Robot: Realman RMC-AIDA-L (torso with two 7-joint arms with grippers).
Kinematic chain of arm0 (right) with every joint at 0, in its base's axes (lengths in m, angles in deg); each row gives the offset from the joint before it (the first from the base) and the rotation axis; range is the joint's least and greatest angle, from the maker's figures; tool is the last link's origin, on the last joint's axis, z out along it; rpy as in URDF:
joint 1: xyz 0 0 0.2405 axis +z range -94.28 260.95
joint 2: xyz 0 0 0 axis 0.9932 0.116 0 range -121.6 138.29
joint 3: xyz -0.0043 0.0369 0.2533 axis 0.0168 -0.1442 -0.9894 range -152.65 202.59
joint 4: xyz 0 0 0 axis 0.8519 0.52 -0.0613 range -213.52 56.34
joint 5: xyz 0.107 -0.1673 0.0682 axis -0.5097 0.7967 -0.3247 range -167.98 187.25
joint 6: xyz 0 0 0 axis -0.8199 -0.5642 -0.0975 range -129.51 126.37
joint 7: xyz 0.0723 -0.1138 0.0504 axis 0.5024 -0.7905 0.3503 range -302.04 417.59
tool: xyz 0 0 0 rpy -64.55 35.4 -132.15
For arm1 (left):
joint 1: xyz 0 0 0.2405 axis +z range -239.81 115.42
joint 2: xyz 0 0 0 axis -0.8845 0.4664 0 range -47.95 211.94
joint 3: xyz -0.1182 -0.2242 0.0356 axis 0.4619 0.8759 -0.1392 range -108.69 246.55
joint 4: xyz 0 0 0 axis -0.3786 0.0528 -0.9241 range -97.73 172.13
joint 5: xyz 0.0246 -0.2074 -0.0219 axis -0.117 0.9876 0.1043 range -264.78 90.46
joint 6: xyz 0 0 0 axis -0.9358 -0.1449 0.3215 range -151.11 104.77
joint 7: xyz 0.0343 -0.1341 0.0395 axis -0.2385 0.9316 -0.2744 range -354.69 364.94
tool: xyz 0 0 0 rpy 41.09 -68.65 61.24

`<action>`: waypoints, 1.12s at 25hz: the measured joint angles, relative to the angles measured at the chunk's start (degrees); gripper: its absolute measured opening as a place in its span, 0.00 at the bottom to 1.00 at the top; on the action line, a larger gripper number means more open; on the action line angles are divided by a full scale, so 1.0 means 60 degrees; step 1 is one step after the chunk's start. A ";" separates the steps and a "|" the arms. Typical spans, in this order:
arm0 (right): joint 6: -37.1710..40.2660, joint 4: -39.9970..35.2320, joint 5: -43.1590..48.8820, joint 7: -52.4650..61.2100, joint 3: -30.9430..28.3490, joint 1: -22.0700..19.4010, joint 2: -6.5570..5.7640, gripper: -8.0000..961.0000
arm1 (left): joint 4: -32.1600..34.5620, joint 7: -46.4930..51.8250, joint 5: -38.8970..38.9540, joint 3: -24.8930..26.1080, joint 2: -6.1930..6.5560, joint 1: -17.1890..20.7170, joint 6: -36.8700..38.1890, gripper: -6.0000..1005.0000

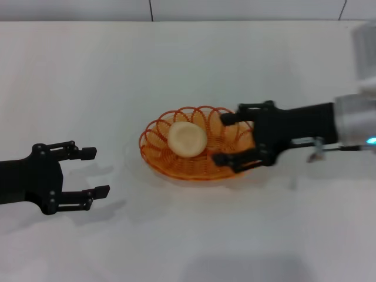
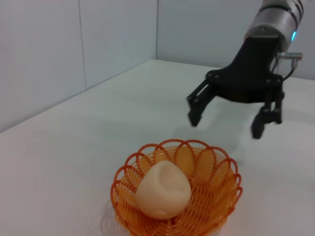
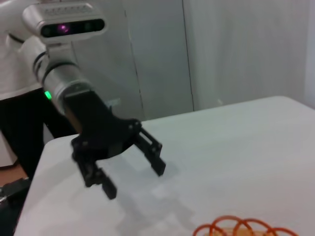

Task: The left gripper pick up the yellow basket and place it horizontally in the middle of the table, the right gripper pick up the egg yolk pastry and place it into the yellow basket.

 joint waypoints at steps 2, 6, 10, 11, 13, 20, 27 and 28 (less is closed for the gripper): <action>0.0757 -0.0076 0.0471 -0.0218 -0.0833 -0.0204 0.0012 0.73 | -0.0002 0.0005 -0.0001 0.0001 0.0013 -0.0012 0.0000 0.78; 0.1740 -0.0139 0.0746 -0.0704 -0.2052 -0.0609 -0.0064 0.88 | -0.0020 0.0008 -0.0001 0.0000 0.0054 -0.0051 0.0001 0.78; 0.2116 -0.0144 0.0981 -0.1200 -0.2552 -0.0951 -0.0183 0.92 | -0.0019 0.0018 -0.0002 0.0000 0.0078 -0.0072 -0.0009 0.78; 0.2139 -0.0145 0.1029 -0.1287 -0.2613 -0.1019 -0.0208 0.92 | -0.0020 0.0022 -0.0004 0.0000 0.0081 -0.0074 -0.0013 0.78; 0.2167 -0.0146 0.1163 -0.1403 -0.2685 -0.1176 -0.0254 0.92 | -0.0020 0.0026 -0.0010 0.0000 0.0084 -0.0082 -0.0006 0.78; 0.2259 -0.0148 0.1627 -0.1643 -0.2729 -0.1334 -0.0199 0.92 | 0.0004 0.0213 -0.0005 0.0001 0.0098 -0.0175 0.0009 0.78; 0.2216 -0.0094 0.1706 -0.1816 -0.2746 -0.1333 -0.0156 0.92 | -0.0028 0.0551 -0.0063 0.0000 0.0203 -0.0406 -0.0012 0.78; 0.2204 -0.0085 0.1707 -0.1826 -0.2748 -0.1333 -0.0160 0.92 | -0.0027 0.0577 -0.0065 0.0000 0.0216 -0.0422 -0.0008 0.78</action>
